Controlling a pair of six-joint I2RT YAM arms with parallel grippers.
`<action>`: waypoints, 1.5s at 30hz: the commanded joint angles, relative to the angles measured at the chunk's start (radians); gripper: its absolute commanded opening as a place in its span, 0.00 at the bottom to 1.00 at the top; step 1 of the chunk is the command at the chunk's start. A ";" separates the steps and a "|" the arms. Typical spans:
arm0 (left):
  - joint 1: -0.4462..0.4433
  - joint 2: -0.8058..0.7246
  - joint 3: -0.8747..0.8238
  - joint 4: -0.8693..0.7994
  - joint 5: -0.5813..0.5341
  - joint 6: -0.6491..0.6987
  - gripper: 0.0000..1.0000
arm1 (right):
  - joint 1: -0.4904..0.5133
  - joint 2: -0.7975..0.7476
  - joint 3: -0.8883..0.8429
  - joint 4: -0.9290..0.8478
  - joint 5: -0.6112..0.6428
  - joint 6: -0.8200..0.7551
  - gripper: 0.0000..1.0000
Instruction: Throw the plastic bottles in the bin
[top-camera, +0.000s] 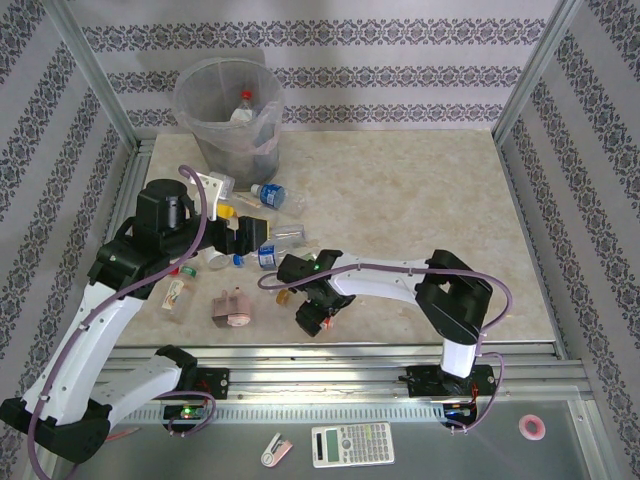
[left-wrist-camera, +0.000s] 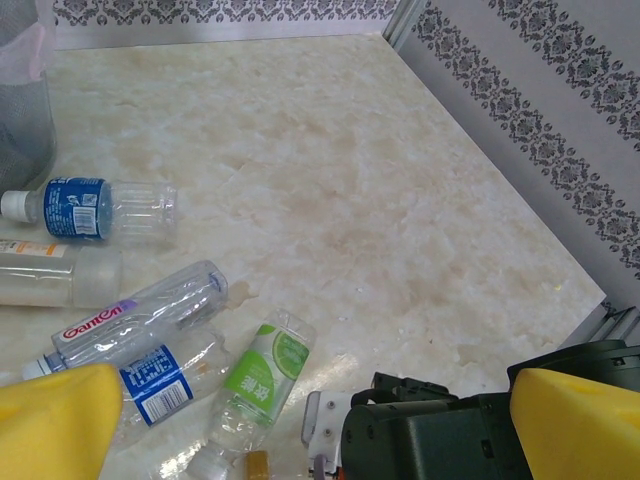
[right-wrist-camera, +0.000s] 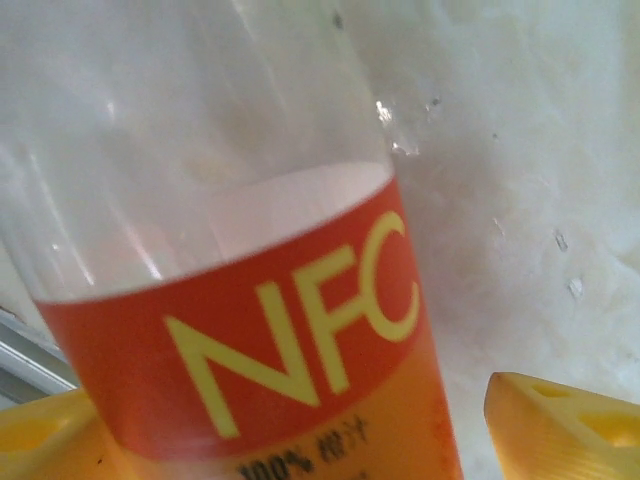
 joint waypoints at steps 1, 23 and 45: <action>-0.011 0.001 0.013 0.011 -0.006 -0.011 1.00 | 0.000 0.016 -0.013 0.050 -0.017 -0.031 0.78; -0.011 0.056 0.022 0.090 0.038 -0.066 1.00 | 0.045 -0.289 -0.099 0.016 -0.041 0.020 0.35; -0.049 0.184 -0.077 0.541 0.349 -0.521 1.00 | -0.182 -0.667 -0.051 0.211 -0.005 0.079 0.32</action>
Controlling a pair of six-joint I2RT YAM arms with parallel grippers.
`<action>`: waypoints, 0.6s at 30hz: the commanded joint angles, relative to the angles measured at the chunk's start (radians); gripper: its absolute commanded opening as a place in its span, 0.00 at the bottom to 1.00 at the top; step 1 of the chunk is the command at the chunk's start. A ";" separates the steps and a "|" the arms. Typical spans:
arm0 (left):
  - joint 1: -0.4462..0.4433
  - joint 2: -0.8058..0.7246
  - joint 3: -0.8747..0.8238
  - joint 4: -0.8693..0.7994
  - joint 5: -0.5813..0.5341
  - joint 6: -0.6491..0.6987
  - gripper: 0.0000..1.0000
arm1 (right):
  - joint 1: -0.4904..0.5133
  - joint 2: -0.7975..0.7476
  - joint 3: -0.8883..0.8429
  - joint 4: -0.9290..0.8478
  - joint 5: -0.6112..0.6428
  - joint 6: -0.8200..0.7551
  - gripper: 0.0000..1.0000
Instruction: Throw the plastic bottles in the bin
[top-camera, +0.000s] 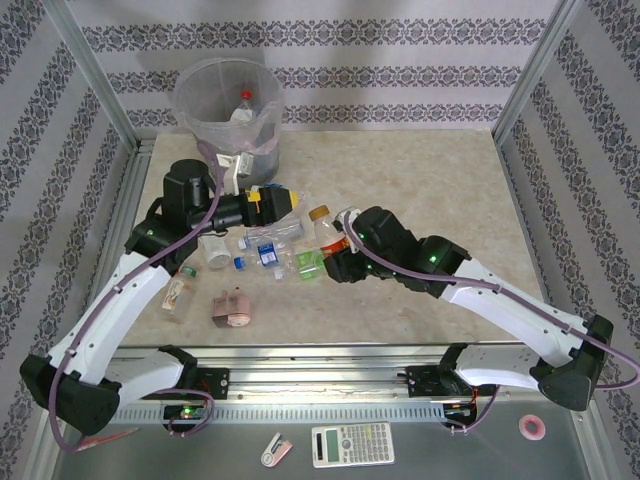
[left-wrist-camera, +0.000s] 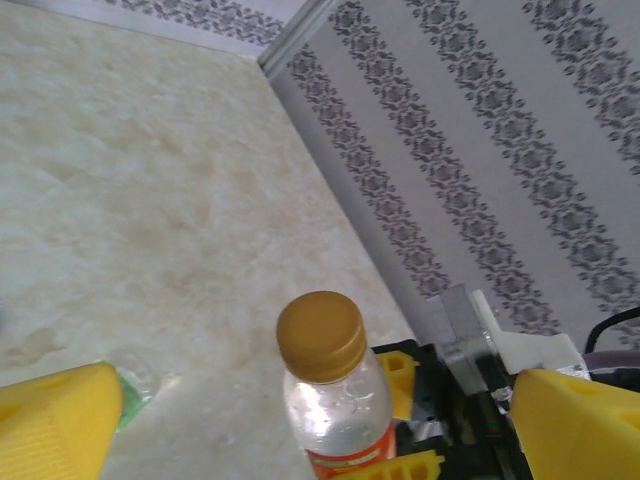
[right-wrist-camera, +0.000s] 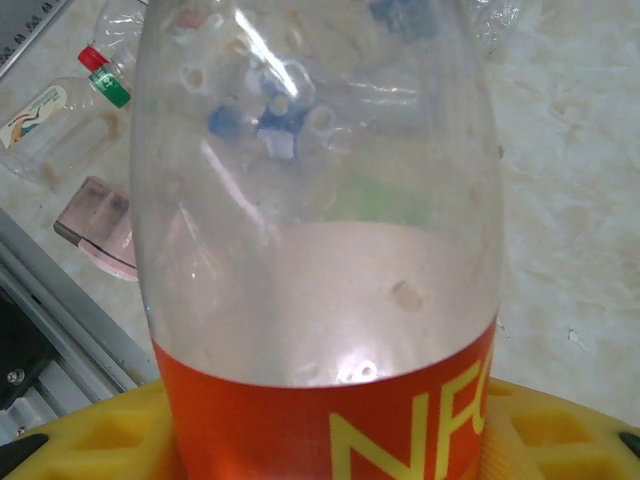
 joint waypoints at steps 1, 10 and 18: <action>-0.040 0.016 -0.022 0.132 0.061 -0.099 1.00 | -0.004 -0.002 0.036 0.046 -0.010 0.019 0.32; -0.095 0.076 -0.060 0.153 0.027 -0.117 1.00 | -0.001 0.005 0.056 0.100 -0.066 0.053 0.31; -0.114 0.113 -0.067 0.169 0.012 -0.127 0.94 | 0.040 0.029 0.053 0.134 -0.086 0.086 0.30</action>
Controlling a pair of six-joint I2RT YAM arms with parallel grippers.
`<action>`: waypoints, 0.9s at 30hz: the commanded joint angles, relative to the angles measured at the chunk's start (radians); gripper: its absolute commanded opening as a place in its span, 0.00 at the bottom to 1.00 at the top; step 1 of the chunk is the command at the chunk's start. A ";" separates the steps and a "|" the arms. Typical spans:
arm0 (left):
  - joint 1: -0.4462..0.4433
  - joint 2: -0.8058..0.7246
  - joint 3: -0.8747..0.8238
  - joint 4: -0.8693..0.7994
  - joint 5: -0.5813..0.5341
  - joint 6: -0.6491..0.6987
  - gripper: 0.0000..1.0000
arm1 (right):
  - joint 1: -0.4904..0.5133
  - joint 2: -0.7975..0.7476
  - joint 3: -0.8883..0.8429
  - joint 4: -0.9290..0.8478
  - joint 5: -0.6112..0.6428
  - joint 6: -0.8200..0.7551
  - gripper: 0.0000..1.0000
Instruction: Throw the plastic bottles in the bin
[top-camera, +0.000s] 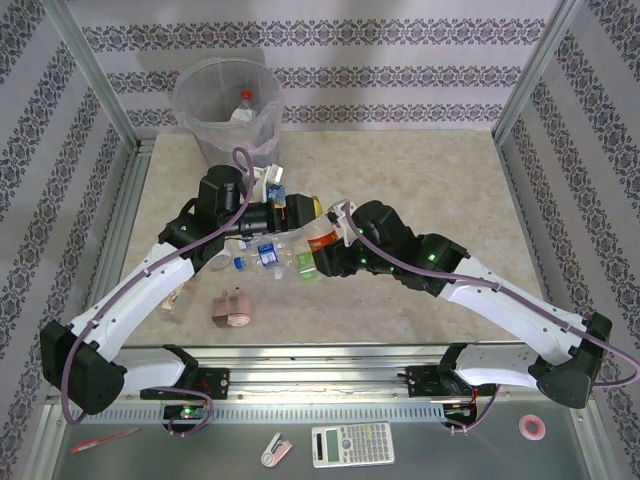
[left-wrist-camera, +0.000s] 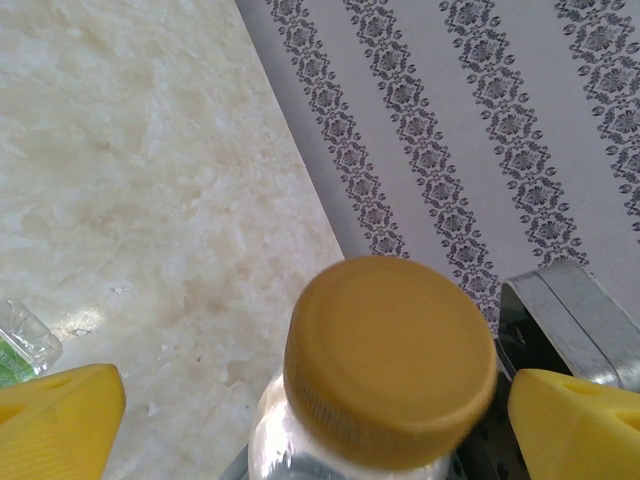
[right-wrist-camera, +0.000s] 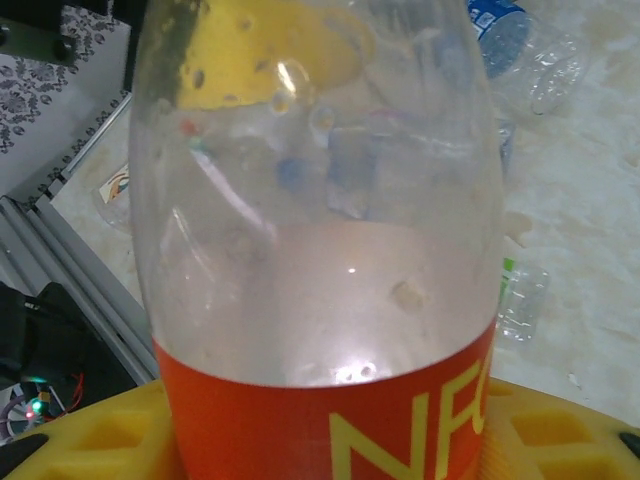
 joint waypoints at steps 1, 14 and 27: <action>-0.018 0.007 -0.007 0.052 -0.016 -0.010 0.93 | 0.024 0.012 0.021 0.042 -0.019 0.029 0.30; -0.018 0.038 0.011 0.043 -0.031 -0.005 0.44 | 0.034 0.021 -0.005 0.068 -0.022 0.044 0.30; -0.013 0.039 0.072 -0.082 -0.098 0.083 0.15 | 0.001 0.011 -0.005 0.091 -0.025 0.050 0.62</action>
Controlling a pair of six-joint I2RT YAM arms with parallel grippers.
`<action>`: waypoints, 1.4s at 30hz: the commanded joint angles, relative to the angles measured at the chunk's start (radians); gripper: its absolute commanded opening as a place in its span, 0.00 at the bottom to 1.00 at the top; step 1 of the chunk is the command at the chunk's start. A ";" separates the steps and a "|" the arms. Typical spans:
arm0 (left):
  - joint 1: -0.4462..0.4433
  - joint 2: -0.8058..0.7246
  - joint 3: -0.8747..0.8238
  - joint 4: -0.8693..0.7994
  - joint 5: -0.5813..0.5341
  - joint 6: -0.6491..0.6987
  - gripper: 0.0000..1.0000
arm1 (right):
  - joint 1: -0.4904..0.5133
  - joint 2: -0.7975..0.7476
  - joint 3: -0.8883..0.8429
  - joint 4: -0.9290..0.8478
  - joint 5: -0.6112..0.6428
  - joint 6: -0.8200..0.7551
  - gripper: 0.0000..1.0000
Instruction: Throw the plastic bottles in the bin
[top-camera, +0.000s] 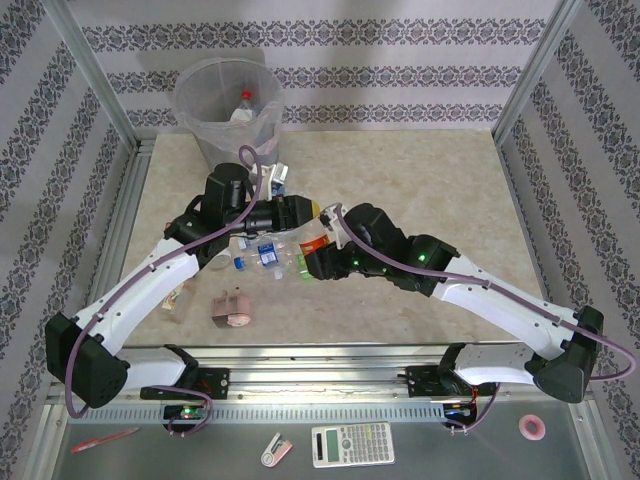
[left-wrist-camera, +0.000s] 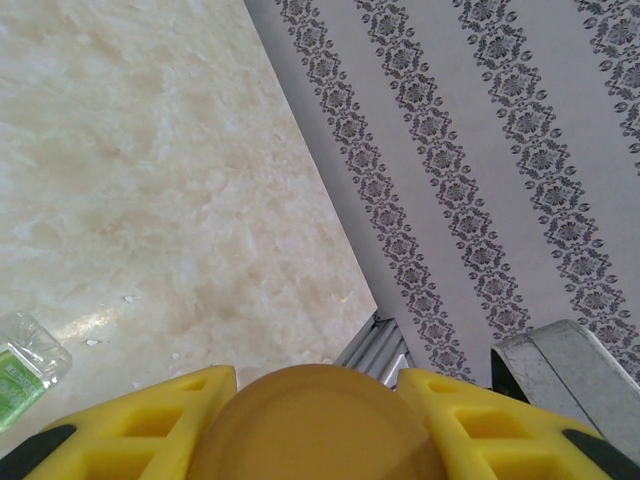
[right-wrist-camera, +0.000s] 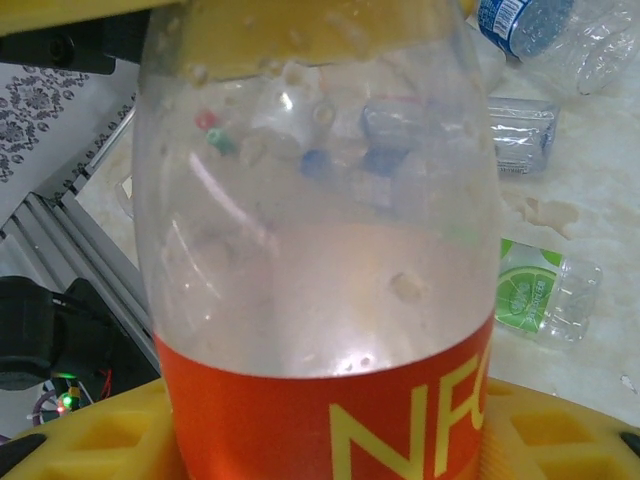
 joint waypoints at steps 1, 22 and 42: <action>0.002 0.003 0.039 -0.074 -0.064 0.055 0.14 | -0.015 -0.024 -0.001 0.062 0.004 0.002 0.72; 0.248 -0.103 0.006 -0.419 -0.266 0.125 0.05 | -0.135 -0.035 0.033 0.008 -0.023 -0.022 0.98; 0.530 -0.066 0.153 -0.713 -0.483 0.094 0.00 | -0.247 0.043 0.091 -0.035 -0.137 -0.087 0.98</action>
